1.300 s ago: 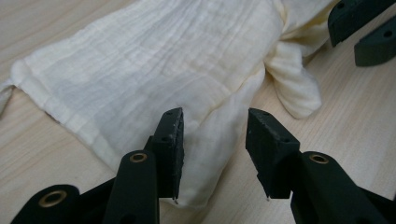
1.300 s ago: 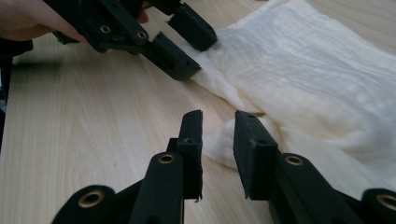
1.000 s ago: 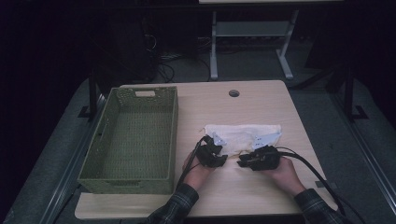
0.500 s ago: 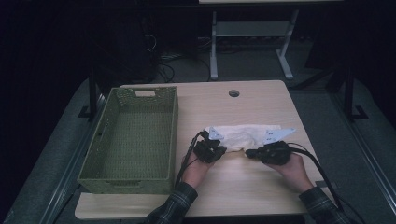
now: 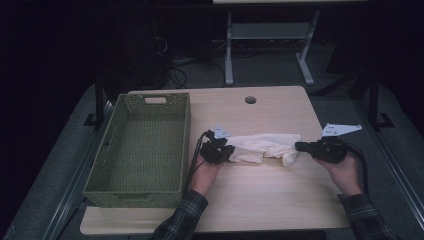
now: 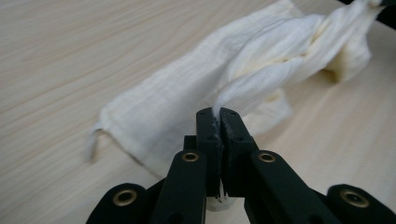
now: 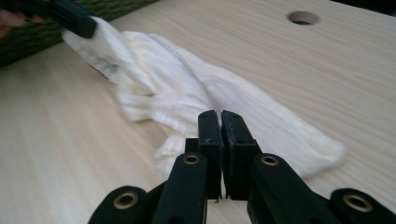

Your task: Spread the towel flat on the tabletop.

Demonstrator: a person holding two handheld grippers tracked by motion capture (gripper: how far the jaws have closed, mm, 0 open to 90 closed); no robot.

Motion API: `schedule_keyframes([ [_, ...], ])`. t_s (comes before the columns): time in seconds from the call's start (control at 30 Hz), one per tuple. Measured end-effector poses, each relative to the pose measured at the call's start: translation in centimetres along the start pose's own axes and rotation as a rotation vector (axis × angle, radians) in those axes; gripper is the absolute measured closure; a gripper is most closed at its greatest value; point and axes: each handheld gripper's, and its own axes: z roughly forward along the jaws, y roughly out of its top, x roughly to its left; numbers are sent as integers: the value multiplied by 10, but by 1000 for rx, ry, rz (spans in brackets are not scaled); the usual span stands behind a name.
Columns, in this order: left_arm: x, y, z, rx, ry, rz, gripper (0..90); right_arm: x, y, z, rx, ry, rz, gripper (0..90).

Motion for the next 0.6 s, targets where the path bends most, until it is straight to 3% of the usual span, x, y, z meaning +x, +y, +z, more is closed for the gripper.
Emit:
schedule_keyframes([
  [0.07, 5, 1, 4, 20, 65, 9, 870, -14, -6, -4, 15, -41, 22, 873],
  [0.23, 10, -2, 15, 43, 118, 18, 864, -29, -15, -3, 33, -62, 58, 872],
  [0.27, 13, -4, 18, 58, 135, 19, 815, -32, -17, 1, 57, -61, 64, 873],
  [0.3, 13, -4, 18, 58, 135, 19, 753, -32, -17, 1, 57, -61, 64, 873],
  [0.43, 6, -1, 10, 25, 144, 39, 652, -33, -20, 9, 80, -48, 68, 872],
  [0.47, -2, 2, 3, 4, 140, 66, 633, -32, -19, 11, 91, -48, 67, 871],
  [0.6, -17, 4, -2, -12, 117, 108, 628, -32, -20, 14, 108, -46, 69, 870],
])
